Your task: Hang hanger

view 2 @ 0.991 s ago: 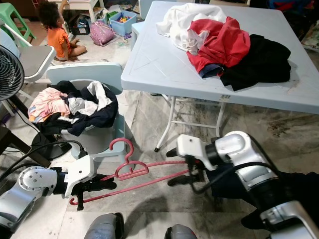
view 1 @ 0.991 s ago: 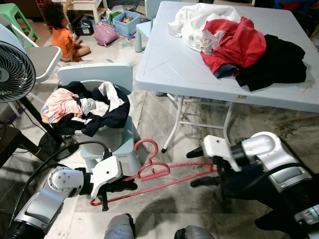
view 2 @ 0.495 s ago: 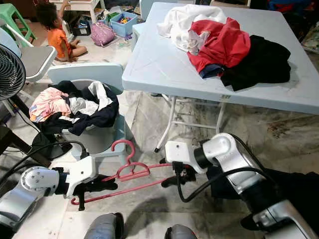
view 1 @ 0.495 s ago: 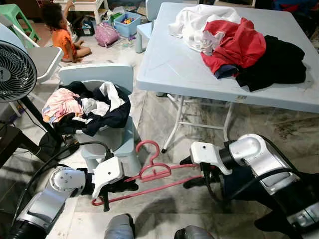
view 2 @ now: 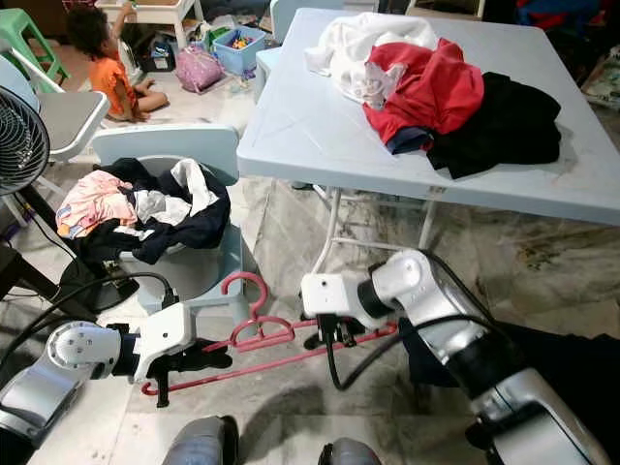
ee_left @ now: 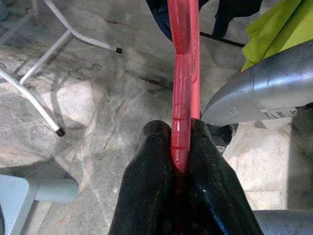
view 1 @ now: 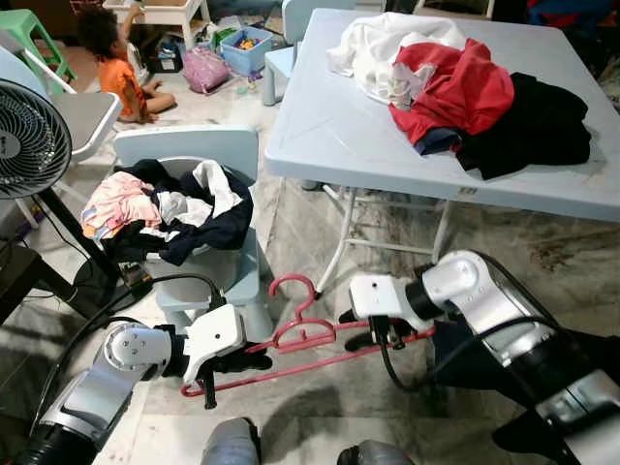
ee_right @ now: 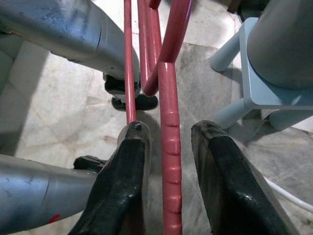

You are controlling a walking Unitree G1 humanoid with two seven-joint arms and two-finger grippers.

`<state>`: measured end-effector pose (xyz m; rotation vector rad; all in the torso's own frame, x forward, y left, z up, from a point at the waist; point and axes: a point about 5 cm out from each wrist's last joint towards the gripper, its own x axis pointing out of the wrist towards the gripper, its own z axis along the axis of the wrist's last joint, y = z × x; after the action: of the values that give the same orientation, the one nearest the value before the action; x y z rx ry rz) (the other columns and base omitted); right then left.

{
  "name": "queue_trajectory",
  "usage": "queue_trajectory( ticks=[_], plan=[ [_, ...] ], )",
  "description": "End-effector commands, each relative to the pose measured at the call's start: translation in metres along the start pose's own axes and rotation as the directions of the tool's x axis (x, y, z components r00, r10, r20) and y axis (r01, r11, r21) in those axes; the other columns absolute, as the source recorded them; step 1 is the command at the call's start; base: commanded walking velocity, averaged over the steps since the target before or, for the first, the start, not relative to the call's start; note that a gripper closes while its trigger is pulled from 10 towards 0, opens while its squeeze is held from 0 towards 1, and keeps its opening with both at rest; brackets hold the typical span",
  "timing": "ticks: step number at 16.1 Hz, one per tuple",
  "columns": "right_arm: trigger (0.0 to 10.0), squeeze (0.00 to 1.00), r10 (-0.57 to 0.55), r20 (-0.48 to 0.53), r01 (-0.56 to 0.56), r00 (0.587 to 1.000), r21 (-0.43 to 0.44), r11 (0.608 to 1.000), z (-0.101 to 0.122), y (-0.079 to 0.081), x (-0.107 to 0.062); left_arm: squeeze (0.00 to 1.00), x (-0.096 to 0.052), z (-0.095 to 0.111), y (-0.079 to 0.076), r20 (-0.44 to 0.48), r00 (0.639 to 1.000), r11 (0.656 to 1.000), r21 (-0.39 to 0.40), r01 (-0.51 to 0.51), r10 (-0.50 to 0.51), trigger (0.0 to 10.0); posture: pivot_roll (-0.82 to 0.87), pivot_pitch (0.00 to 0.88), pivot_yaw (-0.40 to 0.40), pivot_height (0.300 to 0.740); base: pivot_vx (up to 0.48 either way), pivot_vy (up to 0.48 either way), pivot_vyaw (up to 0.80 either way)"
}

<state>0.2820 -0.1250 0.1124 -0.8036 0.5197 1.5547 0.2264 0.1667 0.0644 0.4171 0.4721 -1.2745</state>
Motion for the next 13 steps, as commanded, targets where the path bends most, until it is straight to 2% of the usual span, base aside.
queue_trajectory(
  ticks=[1,8,13],
  plan=[
    [0.0,0.00,0.019,-0.016,-0.019,1.000,-0.016,1.000,0.000,-0.001,0.001,0.00,0.001,0.000,0.001,-0.010,1.000,1.000,0.015,0.007,-0.006,10.0,-0.03,0.044,-0.014,0.740,0.000,0.000,0.00],
    [0.0,0.00,0.051,-0.113,-0.056,0.992,-0.042,0.998,-0.012,-0.009,-0.008,0.00,0.001,-0.001,0.000,-0.023,1.000,0.999,0.033,0.013,-0.012,10.0,-0.03,0.045,-0.011,0.740,0.000,0.000,0.00],
    [0.0,0.00,0.064,-0.148,-0.075,0.987,-0.072,0.995,-0.013,-0.016,-0.014,0.00,0.001,-0.003,0.001,-0.041,0.999,0.999,0.049,0.017,-0.015,10.0,-0.03,0.044,-0.008,0.740,0.000,0.000,0.00]
  ],
)
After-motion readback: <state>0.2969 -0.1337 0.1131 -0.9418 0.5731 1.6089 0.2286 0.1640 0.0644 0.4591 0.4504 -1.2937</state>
